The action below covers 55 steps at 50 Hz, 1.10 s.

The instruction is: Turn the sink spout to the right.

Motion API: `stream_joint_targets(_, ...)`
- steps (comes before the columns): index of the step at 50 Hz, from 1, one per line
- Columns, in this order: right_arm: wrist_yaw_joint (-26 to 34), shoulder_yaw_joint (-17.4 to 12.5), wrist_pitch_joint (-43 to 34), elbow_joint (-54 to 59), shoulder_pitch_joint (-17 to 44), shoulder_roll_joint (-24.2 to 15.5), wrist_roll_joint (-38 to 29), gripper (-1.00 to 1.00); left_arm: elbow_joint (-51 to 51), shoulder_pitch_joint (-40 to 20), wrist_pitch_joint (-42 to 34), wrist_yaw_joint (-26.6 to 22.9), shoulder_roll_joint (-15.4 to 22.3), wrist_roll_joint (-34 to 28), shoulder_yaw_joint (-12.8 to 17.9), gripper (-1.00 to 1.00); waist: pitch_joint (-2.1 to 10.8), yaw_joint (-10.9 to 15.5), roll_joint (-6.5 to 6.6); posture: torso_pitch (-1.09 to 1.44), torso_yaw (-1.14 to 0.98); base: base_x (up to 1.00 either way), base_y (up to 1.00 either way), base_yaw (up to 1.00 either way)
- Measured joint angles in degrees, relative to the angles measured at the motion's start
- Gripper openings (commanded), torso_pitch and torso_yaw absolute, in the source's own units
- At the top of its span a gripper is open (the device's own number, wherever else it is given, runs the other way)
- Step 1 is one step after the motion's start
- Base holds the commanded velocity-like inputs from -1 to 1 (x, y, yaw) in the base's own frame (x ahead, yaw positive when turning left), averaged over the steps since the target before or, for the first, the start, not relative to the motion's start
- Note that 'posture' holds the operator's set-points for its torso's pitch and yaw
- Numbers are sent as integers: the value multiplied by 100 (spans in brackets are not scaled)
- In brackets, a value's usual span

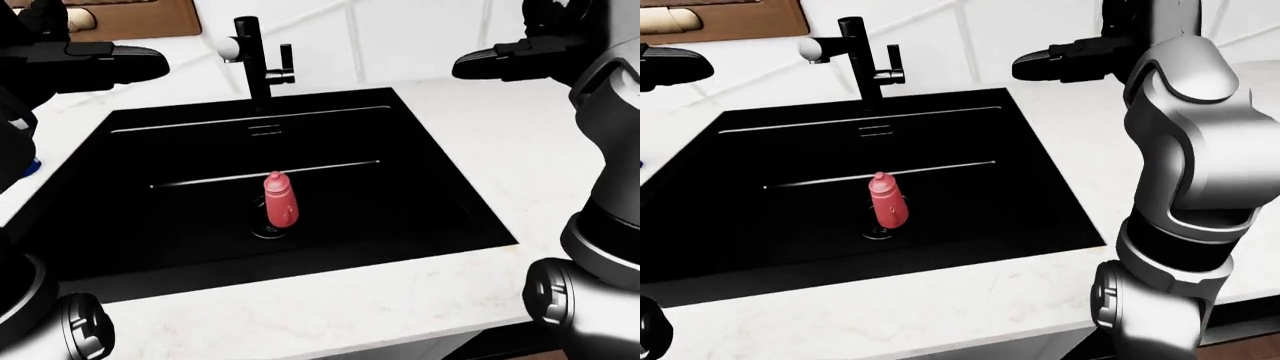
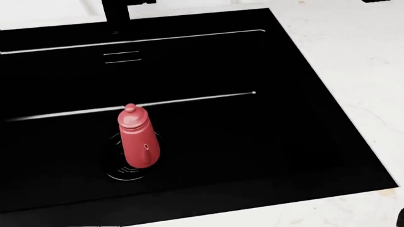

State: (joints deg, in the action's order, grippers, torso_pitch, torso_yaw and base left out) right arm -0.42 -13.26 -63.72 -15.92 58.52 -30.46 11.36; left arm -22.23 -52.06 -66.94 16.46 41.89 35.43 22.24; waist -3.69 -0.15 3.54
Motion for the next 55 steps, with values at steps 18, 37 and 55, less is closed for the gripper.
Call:
stream_joint_targets(18,-53,-191,-161,17,26,-126,-62,100,-91,-125,-93,-16,24,206,-143,100,87,-70,-311,0,0,23,0,0)
stream_joint_targets(37,-50,-158,-126,-68,163,-198,116,100,1117,-491,669,-437,-454,-721,-847,100,-64,63,-271,0,0,4,0,0)
stream_joint_targets(55,34,-64,-202,3,414,-176,-32,100,3705,-1622,1778,-1458,-873,-2280,-998,100,-10,47,-334,0,0,0,0,0)
